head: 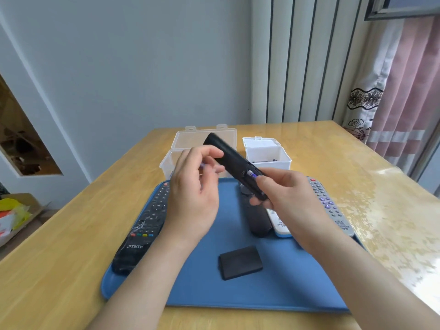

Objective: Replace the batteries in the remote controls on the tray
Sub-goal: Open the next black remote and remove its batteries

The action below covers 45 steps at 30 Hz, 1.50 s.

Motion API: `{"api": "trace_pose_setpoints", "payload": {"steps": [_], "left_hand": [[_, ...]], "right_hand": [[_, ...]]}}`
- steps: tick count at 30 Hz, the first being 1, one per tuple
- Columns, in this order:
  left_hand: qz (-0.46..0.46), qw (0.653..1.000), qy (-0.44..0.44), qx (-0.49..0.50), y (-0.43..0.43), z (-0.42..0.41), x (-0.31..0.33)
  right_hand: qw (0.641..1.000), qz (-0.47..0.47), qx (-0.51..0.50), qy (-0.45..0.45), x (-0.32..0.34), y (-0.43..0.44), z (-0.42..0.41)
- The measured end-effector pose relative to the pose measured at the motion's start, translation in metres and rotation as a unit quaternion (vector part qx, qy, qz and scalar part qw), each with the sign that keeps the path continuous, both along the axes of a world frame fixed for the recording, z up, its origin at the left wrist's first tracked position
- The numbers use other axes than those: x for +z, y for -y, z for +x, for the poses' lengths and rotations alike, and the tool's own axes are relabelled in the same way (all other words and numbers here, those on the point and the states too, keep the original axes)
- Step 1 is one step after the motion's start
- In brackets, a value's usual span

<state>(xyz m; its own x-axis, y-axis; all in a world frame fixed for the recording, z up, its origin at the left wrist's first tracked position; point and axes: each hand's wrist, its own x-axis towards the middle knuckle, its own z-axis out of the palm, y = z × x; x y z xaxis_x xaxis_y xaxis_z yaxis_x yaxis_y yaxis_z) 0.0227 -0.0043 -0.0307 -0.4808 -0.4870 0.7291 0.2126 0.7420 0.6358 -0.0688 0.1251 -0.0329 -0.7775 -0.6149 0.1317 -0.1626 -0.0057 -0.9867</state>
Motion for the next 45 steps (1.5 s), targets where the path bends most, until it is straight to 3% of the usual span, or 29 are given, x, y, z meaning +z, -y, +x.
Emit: {"api": "trace_pose_setpoints", "payload": {"steps": [3, 6, 9, 11, 17, 29, 39, 45], "left_hand": [[-0.109, 0.992, 0.019, 0.055, 0.004, 0.005, 0.006], [-0.170, 0.978, 0.098, 0.068, -0.001, 0.009, 0.008], [-0.165, 0.962, 0.216, 0.040, -0.009, 0.008, 0.004], [-0.123, 0.961, 0.248, 0.012, -0.011, 0.005, 0.000], [-0.018, 0.971, 0.238, -0.027, -0.006, -0.001, -0.008], [0.076, 0.965, 0.224, -0.114, -0.002, -0.009, -0.022], [0.064, 0.963, 0.232, -0.125, -0.004, -0.008, -0.027], [0.020, 0.968, 0.228, -0.103, -0.009, -0.007, -0.030]], "right_hand": [[0.999, -0.048, -0.018, 0.004, 0.001, -0.003, -0.004], [0.992, -0.111, 0.009, 0.056, 0.001, -0.004, -0.002], [0.980, -0.154, 0.038, 0.121, 0.002, -0.002, 0.001], [0.969, -0.170, 0.055, 0.171, 0.005, -0.002, 0.004], [0.928, -0.166, 0.100, 0.318, 0.011, -0.004, 0.004], [0.880, -0.223, 0.117, 0.403, 0.011, -0.002, 0.009], [0.847, -0.252, 0.121, 0.453, 0.010, 0.001, 0.013], [0.847, -0.260, 0.110, 0.451, 0.009, 0.005, 0.015]]}}
